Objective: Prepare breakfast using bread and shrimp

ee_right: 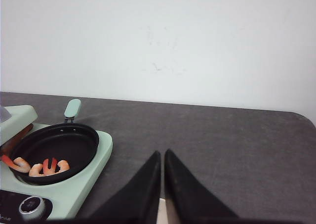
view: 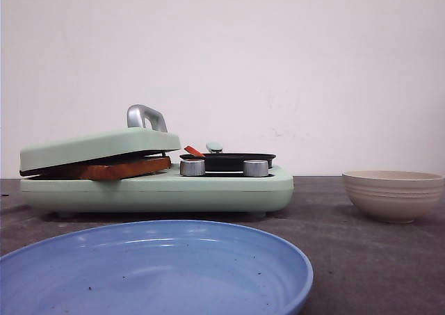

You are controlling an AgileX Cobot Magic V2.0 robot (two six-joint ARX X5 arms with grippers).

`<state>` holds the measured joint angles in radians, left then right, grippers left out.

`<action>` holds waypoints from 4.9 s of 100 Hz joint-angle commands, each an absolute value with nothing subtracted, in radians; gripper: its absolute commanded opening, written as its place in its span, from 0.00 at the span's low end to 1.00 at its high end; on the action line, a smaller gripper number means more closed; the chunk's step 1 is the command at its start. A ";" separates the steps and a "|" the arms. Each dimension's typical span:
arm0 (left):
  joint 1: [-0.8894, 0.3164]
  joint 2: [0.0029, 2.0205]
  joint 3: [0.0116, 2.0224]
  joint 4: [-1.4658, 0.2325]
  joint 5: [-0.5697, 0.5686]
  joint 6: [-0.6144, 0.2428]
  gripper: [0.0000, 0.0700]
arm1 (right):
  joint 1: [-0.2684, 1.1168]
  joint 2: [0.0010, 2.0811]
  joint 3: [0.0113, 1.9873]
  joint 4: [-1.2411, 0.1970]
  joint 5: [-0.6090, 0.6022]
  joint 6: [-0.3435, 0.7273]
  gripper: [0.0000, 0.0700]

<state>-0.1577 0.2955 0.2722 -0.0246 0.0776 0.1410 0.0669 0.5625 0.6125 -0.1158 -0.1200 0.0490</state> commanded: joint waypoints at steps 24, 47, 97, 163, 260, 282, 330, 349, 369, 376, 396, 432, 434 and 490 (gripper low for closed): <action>-0.056 0.167 0.158 -0.007 0.078 -0.009 0.00 | 0.070 0.566 0.625 -0.105 -0.119 0.044 0.01; -0.011 0.133 0.140 -0.007 0.075 0.013 0.00 | 0.070 0.566 0.625 -0.105 -0.120 0.044 0.01; 0.021 0.018 0.014 -0.051 0.075 -0.039 0.00 | 0.070 0.566 0.625 -0.105 -0.120 0.044 0.01; 0.038 0.003 0.014 -0.185 0.060 -0.061 0.00 | 0.070 0.566 0.625 -0.105 -0.120 0.044 0.01; 0.038 0.003 0.014 -0.186 0.059 -0.061 0.00 | 0.071 0.565 0.625 -0.106 -0.120 0.044 0.01; 0.038 0.003 0.014 -0.186 0.059 -0.061 0.00 | 0.074 0.507 0.625 -0.105 -0.122 0.044 0.01; 0.038 0.003 0.014 -0.186 0.059 -0.061 0.00 | 0.073 0.295 0.624 -0.111 -0.129 0.045 0.01; 0.038 0.003 0.014 -0.186 0.059 -0.061 0.00 | 0.043 0.284 0.606 -0.123 -0.112 0.044 0.01; 0.038 0.003 0.014 -0.186 0.059 -0.061 0.00 | -0.019 0.283 0.461 -0.100 -0.024 0.044 0.01; 0.038 0.003 0.014 -0.186 0.059 -0.061 0.00 | -0.041 0.275 0.388 -0.097 -0.026 0.044 0.01; 0.038 0.003 0.014 -0.186 0.059 -0.061 0.00 | -0.070 0.210 0.212 -0.097 -0.028 0.044 0.01; 0.038 0.003 0.014 -0.186 0.059 -0.061 0.00 | -0.122 0.083 0.028 -0.097 -0.019 0.033 0.01; 0.038 0.003 0.014 -0.186 0.059 -0.061 0.00 | -0.125 0.075 0.019 -0.097 -0.019 0.033 0.01; 0.038 0.003 0.014 -0.186 0.059 -0.061 0.00 | -0.141 0.004 0.012 -0.183 -0.004 -0.011 0.01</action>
